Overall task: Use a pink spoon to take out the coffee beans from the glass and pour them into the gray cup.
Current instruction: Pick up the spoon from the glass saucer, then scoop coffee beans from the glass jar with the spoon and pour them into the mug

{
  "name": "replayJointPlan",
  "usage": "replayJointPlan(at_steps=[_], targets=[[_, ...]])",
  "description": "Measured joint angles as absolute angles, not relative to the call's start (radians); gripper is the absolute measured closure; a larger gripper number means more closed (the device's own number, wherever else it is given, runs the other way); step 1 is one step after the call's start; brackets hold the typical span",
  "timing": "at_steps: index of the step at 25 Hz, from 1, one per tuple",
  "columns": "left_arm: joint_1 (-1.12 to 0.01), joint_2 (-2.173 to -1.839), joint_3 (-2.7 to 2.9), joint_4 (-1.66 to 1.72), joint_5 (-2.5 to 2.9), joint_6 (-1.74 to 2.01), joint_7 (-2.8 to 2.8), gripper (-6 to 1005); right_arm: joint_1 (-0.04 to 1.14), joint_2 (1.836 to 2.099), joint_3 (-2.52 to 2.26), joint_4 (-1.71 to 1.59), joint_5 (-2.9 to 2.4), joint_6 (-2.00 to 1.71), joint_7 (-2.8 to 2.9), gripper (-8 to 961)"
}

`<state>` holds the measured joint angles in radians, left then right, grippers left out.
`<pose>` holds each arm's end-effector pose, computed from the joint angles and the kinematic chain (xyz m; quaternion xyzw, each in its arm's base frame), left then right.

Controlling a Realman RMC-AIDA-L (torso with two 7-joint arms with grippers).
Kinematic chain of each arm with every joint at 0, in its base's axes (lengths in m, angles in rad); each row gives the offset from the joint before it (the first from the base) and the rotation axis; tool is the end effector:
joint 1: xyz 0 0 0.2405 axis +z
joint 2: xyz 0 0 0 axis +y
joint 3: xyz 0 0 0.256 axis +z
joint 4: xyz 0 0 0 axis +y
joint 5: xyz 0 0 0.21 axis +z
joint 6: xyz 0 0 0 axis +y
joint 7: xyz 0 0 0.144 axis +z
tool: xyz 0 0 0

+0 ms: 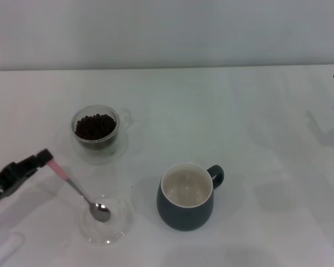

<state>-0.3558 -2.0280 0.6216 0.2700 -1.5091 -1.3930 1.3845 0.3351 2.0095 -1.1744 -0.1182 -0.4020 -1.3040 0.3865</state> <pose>-0.3413 0.2833 -0.0080 -0.6709 -0.5932 -0.4134 0.1646 0.3663 0.3023 0.0428 -0.6982 0.2098 0.3175 0.6064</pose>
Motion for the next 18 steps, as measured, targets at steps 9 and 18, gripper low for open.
replayJointPlan(at_steps=[9, 18], targets=[[-0.339, -1.995, 0.621, 0.339, -1.642, -1.452, 1.397, 869, 0.334, 2.01, -1.156, -0.116, -0.402, -1.304, 0.391, 210], [-0.435, -1.993, 0.621, 0.42, -1.831, -1.344, 1.55, 870, 0.339, 2.012, -1.155, -0.11, -0.402, -1.306, 0.396, 211]])
